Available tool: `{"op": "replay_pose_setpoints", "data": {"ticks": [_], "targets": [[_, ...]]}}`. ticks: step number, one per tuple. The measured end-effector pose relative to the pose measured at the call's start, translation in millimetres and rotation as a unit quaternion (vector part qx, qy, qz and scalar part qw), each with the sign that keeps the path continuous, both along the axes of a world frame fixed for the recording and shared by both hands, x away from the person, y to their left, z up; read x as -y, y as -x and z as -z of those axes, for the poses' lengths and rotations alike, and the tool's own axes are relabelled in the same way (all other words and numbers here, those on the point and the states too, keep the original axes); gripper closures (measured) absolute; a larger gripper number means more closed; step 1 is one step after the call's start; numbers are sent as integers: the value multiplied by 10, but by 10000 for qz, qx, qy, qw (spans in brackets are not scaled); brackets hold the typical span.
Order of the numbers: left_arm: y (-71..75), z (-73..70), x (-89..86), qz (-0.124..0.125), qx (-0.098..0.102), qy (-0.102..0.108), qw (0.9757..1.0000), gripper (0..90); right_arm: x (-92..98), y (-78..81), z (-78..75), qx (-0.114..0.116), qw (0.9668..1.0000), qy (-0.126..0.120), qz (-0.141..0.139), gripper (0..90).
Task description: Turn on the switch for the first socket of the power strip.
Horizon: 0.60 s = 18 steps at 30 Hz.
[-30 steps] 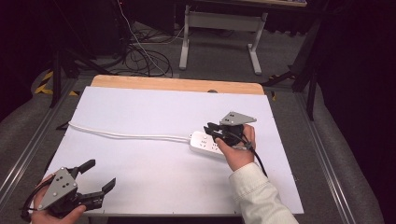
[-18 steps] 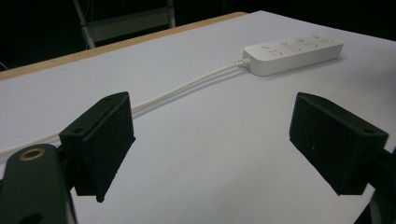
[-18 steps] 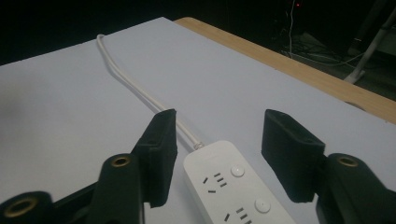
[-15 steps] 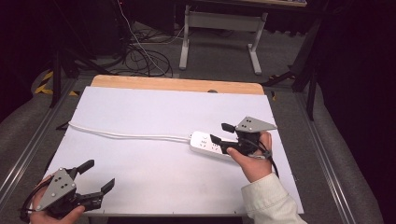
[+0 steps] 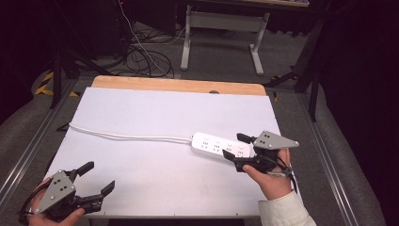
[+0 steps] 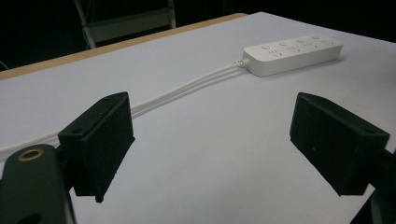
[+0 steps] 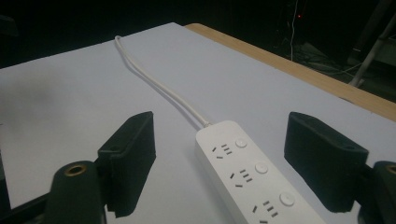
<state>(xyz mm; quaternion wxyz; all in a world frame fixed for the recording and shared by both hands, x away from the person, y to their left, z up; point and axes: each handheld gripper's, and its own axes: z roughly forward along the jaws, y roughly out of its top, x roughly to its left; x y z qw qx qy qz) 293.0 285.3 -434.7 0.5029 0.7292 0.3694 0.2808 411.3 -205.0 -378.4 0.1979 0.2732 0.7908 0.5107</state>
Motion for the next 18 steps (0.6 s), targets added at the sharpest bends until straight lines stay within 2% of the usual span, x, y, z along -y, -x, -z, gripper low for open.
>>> {"op": "replay_pose_setpoints", "data": {"ticks": [10, 13, 18], "targets": [[7, -1, 18, 32, 8, 5, 10000, 142, 237, 183, 182, -36, 9998, -182, 36, 180], [8, 0, 26, 39, 26, -8, 10000, 142, 285, 214, 247, -40, 9998, -170, 44, 168], [14, 0, 23, 58, 64, 11, 10000, 144, 371, 268, 364, -97, 9997, -209, -6, 174]]}}
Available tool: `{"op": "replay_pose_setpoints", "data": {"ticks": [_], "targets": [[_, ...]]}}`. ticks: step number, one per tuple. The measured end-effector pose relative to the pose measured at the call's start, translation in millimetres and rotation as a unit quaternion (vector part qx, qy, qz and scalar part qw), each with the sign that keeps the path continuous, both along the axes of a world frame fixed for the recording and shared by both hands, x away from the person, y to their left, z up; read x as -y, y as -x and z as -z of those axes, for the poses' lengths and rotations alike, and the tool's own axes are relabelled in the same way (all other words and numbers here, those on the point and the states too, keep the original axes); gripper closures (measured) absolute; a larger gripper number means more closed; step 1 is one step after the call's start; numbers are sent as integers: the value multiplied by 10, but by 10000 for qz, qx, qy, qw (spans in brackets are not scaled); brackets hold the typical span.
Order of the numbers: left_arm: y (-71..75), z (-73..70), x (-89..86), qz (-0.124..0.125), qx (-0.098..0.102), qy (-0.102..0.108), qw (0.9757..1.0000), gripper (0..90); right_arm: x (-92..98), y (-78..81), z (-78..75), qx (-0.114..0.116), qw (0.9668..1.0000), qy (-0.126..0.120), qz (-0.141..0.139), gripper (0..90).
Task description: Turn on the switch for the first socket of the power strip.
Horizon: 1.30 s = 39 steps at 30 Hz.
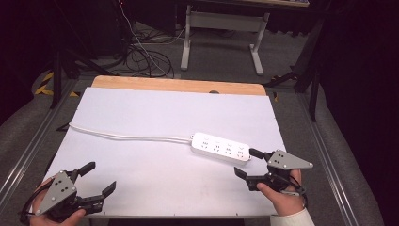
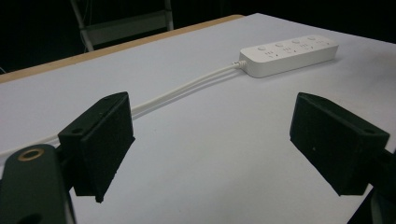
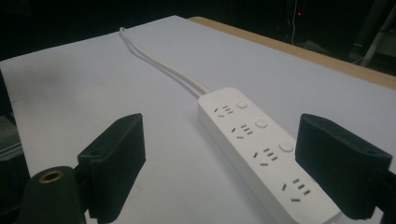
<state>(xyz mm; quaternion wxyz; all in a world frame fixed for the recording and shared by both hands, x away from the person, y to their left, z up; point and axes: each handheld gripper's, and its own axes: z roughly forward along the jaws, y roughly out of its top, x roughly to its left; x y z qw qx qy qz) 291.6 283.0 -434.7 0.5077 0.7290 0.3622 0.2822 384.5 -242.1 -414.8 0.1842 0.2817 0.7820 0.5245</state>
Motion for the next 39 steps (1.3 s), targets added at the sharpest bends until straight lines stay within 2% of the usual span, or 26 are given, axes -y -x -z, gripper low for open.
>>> {"op": "replay_pose_setpoints", "data": {"ticks": [6, 12, 16, 24, 27, 32, 35, 39], "targets": [[-1, 5, 3, 21, -17, -16, 10000, 145, 86, 60, 143, -46, 10000, 25, -3, 178], [-5, 13, 2, 32, -10, 26, 10000, 145, 166, 84, 325, -254, 9997, 30, 33, 147], [-13, 31, 2, 35, 18, 87, 10000, 145, 221, 98, 438, -240, 9997, -47, 87, 148], [-28, 79, -30, 3, 22, 117, 9999, 144, 290, 135, 640, -289, 9996, 34, 21, 131], [-33, 104, -47, 0, 121, 83, 9999, 147, 317, 142, 683, -284, 9995, 63, 76, 129], [-61, 152, -74, -30, 51, 98, 9999, 145, 358, 139, 731, -376, 9992, 32, 130, 128], [-62, 150, -85, -41, 70, 99, 9999, 143, 374, 137, 720, -327, 9992, -13, 240, 123], [-89, 182, -101, -44, 48, 129, 9999, 137, 384, 126, 729, -227, 9992, 129, 314, 109]]}}
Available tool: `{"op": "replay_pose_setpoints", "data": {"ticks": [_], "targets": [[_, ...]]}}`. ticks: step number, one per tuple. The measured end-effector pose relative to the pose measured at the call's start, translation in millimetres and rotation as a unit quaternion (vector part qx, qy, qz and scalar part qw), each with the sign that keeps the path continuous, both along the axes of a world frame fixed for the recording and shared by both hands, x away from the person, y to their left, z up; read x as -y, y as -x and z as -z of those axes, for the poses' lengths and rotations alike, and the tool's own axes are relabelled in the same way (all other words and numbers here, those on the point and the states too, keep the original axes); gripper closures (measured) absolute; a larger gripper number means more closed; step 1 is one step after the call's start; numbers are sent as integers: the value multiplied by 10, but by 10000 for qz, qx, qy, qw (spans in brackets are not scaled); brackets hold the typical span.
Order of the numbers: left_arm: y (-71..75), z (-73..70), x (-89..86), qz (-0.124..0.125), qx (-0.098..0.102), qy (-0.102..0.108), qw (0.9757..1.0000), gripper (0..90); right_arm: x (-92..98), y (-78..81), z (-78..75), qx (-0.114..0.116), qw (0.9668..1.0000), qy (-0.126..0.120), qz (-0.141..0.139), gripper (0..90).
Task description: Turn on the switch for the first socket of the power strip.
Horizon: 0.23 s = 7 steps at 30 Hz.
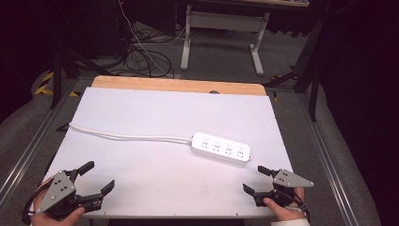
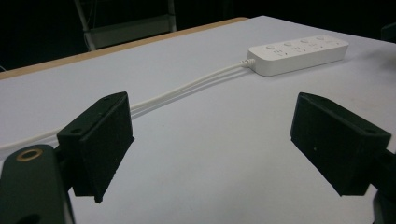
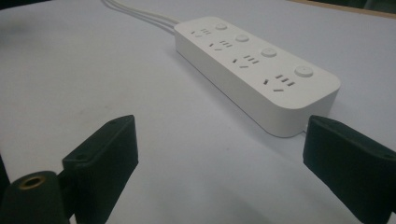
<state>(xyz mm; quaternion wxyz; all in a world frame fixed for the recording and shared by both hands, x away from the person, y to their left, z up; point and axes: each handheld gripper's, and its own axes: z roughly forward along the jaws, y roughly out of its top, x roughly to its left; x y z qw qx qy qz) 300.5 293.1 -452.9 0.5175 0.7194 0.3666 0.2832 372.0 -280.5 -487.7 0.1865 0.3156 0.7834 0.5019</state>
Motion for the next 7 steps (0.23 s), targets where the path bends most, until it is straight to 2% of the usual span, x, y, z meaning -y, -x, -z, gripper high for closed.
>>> {"op": "replay_pose_setpoints", "data": {"ticks": [3, 7], "targets": [[-13, 9, -18, -23, 23, 43, 10000, 133, -5, 6, -1, 33, 10000, 76, -21, 109], [-20, 13, -15, -66, 16, -19, 10000, 127, -2, 12, -19, 92, 9999, 64, 0, 110]]}}
